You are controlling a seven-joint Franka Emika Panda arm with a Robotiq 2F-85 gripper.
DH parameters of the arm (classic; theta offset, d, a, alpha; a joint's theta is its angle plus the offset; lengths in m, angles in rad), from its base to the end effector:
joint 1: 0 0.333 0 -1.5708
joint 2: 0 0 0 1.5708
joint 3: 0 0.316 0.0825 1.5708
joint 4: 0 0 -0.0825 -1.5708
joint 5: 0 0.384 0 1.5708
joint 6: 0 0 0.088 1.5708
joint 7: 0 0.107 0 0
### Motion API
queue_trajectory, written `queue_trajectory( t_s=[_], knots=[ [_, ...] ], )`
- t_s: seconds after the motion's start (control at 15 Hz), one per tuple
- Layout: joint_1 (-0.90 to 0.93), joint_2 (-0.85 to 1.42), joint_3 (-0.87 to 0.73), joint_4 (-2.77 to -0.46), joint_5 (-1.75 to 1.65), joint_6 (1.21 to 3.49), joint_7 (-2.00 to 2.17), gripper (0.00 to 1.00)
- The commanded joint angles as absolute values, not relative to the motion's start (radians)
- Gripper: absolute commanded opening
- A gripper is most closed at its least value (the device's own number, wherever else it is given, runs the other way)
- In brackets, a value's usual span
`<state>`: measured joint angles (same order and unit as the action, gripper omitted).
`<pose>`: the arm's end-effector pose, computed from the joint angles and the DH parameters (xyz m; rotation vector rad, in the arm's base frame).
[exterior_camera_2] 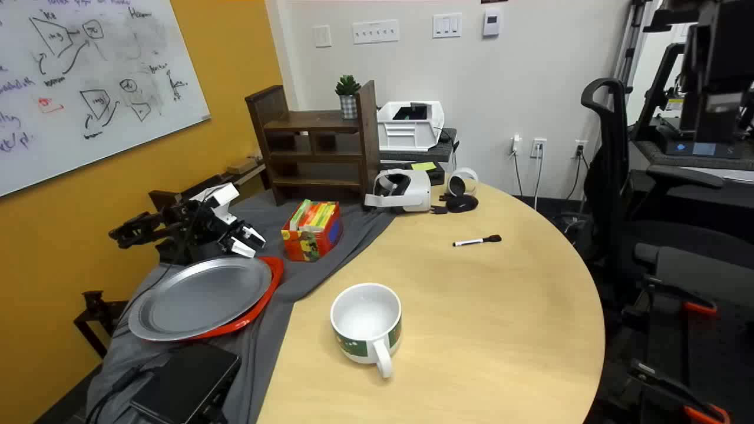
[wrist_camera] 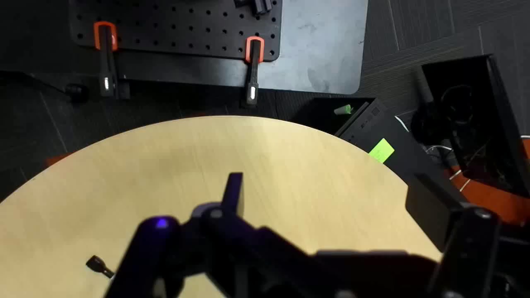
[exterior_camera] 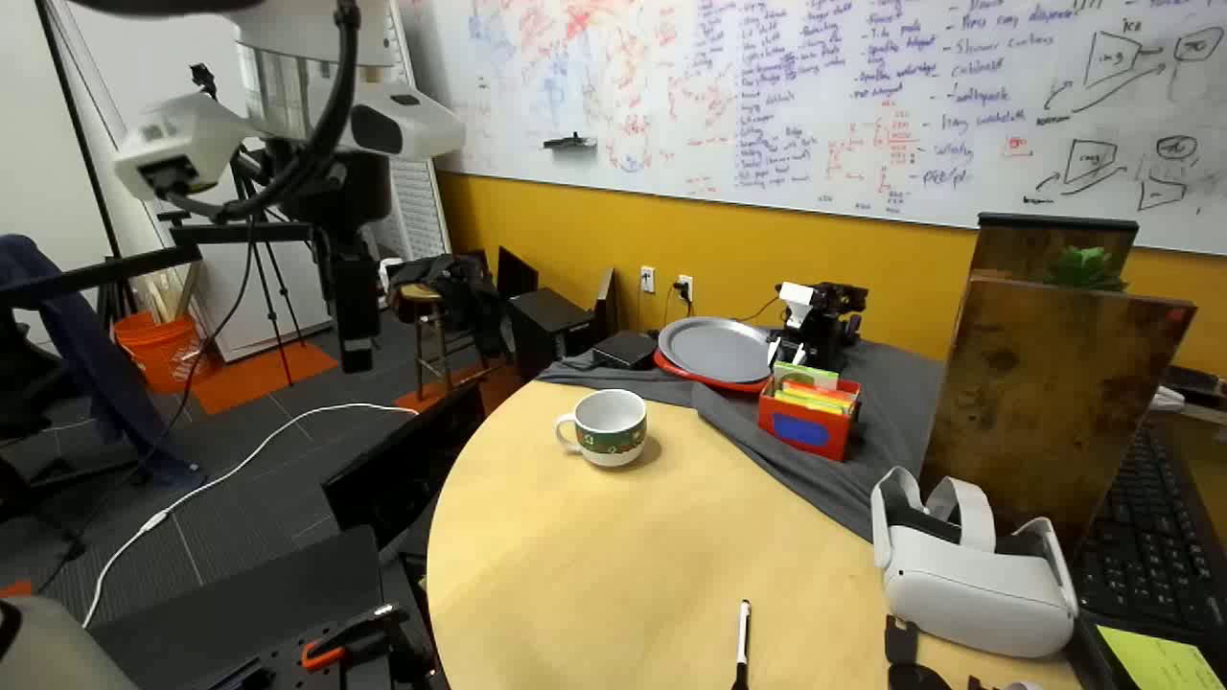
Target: Put the marker in the mug
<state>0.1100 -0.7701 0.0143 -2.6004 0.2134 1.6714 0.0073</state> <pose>0.2972 0.0582 0.4808 -2.9393 -0.1084 0.2522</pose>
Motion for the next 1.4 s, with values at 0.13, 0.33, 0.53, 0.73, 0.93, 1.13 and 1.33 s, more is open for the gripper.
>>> queue_trajectory(
  t_s=[0.13,0.33,0.53,0.73,0.93,1.13,1.33],
  knots=[
    [0.094,-0.77,0.026,-2.598,0.22,1.668,-0.001,1.0],
    [0.094,-0.77,0.026,-2.598,0.22,1.668,-0.001,1.0],
    [0.076,-0.781,0.05,-2.605,0.16,1.718,0.004,1.0],
    [0.071,-0.777,0.055,-2.607,0.101,1.782,-0.01,1.0],
    [0.075,-0.762,0.036,-2.601,0.057,1.831,-0.048,1.0],
    [0.077,-0.749,0.001,-2.591,0.016,1.859,-0.129,1.0],
    [0.068,-0.737,-0.038,-2.582,-0.044,1.865,-0.216,1.0]
  ],
)
